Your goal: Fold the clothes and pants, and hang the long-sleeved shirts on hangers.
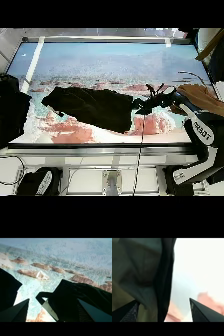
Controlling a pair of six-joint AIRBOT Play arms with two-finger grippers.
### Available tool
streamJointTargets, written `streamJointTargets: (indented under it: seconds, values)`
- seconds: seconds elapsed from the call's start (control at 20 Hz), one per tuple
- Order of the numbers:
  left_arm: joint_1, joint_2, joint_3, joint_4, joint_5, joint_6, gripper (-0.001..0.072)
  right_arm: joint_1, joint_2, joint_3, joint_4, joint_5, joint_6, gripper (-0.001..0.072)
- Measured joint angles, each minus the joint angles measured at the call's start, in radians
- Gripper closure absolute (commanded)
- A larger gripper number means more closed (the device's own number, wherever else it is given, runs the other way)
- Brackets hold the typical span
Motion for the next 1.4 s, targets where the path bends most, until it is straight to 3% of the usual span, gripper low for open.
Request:
streamJointTargets:
  seconds: [0.55,0.65,0.75,0.85,0.9,1.15,1.4]
  values:
    - [0.000,0.001,0.000,0.000,-0.010,-0.007,0.0051,0.092,-0.013,0.001,0.044,-0.116,0.045,0.0046]
    - [0.000,0.001,0.000,0.000,-0.010,-0.007,0.0052,0.122,-0.013,0.001,0.038,-0.142,0.054,0.0155]
    - [0.000,0.001,0.000,0.000,-0.010,-0.007,0.0051,0.146,-0.013,0.001,0.033,-0.155,0.062,0.0217]
    - [0.000,0.001,0.000,0.000,-0.010,-0.007,0.0051,0.164,-0.015,0.000,0.018,-0.170,0.067,0.0637]
    - [0.000,0.001,0.000,0.000,-0.010,-0.007,0.0052,0.169,-0.015,0.000,0.021,-0.171,0.070,0.0707]
    - [0.000,0.001,0.000,0.001,-0.011,-0.007,0.0052,0.160,-0.009,0.046,0.030,-0.197,0.071,0.0709]
    - [0.000,0.001,0.000,0.001,-0.011,-0.007,0.0051,0.004,0.047,0.257,-0.002,-0.088,0.059,0.0710]
